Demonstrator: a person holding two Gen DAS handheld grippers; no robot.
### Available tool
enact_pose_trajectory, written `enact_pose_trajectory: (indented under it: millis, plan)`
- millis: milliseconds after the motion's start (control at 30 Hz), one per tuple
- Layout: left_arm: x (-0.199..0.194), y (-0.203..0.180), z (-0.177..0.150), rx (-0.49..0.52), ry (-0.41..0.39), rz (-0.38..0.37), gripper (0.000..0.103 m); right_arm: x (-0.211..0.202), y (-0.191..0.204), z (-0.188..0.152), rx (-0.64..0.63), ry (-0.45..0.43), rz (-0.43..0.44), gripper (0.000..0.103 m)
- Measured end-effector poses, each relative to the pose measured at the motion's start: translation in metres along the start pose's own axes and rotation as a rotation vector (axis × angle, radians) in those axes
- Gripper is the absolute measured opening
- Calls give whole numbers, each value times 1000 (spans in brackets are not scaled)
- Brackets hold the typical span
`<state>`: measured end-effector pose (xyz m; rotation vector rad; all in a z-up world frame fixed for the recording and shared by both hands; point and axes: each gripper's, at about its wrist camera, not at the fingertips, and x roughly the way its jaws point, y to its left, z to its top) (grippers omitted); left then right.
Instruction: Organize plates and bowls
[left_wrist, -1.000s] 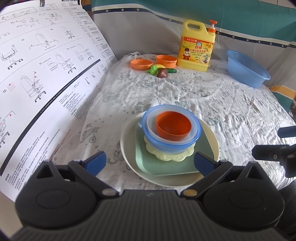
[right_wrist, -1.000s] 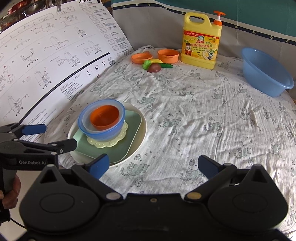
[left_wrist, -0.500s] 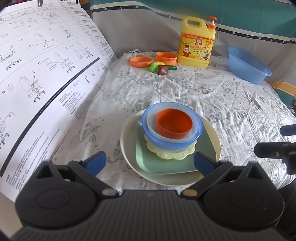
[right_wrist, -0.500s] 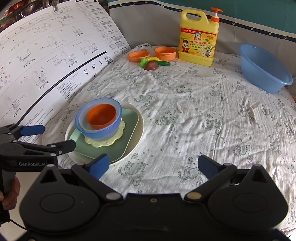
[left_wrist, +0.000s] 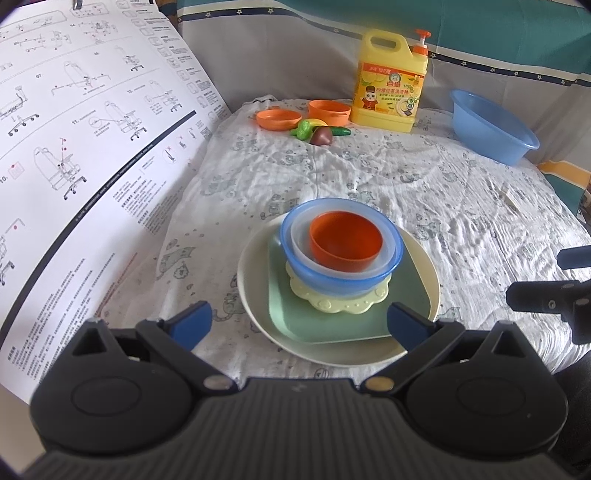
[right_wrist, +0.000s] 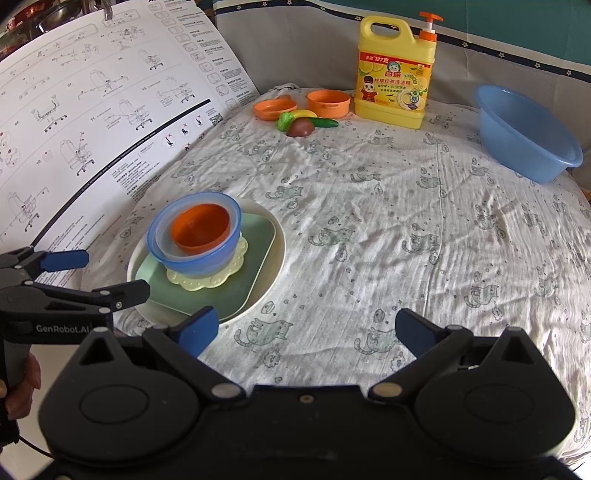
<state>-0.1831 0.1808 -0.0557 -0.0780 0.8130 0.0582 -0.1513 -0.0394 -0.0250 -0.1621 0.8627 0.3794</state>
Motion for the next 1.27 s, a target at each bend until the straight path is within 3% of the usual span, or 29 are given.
enact_pose_trajectory:
  millis: [1267]
  plan:
    - [-15,-1,3,59,-25,-2,103,-6,0,0,16,-25,-17,103]
